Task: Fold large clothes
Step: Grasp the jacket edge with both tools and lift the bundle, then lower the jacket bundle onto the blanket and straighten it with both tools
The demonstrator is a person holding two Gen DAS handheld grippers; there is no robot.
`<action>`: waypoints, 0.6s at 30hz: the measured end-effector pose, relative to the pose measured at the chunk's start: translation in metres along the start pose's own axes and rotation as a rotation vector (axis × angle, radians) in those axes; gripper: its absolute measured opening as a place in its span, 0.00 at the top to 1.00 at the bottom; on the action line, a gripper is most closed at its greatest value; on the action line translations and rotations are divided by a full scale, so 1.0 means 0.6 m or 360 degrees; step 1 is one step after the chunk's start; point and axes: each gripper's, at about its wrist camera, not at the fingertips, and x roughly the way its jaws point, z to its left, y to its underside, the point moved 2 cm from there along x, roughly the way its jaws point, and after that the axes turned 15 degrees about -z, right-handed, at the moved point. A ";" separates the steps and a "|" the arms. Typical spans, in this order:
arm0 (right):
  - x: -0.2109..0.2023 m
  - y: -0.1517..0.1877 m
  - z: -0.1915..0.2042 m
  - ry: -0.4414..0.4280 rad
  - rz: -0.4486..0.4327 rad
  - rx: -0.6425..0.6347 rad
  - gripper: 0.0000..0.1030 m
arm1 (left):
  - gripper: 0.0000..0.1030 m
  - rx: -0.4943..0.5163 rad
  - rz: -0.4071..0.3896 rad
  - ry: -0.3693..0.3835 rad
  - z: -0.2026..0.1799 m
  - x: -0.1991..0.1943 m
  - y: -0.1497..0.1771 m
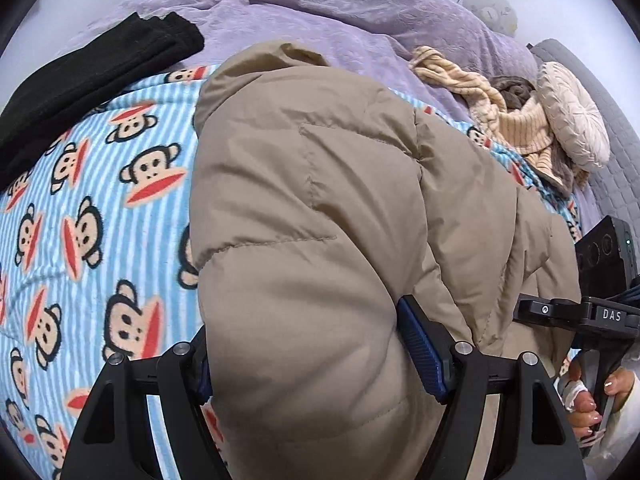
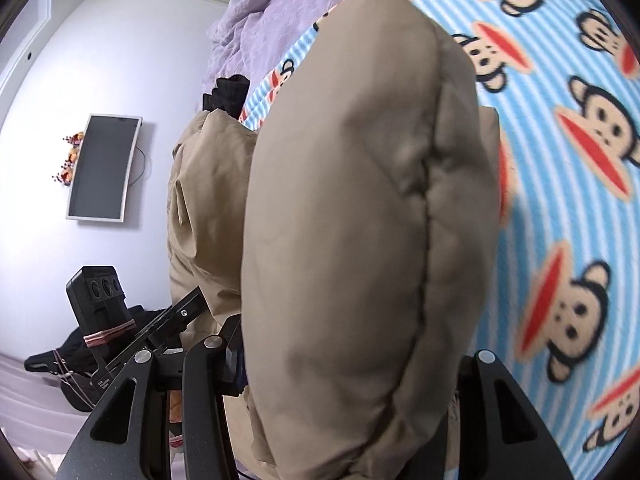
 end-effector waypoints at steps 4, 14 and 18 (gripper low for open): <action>0.021 -0.001 -0.016 0.0120 0.0011 -0.0009 0.50 | 0.24 -0.0021 0.0015 -0.0039 0.026 0.031 0.014; -0.095 -0.015 -0.021 0.0546 -0.0183 -0.0178 0.41 | 0.21 -0.0027 0.0003 -0.0070 0.018 0.031 0.023; -0.145 -0.011 0.034 0.0590 -0.0412 -0.0351 0.65 | 0.21 -0.0022 0.0001 -0.0076 0.017 0.031 0.023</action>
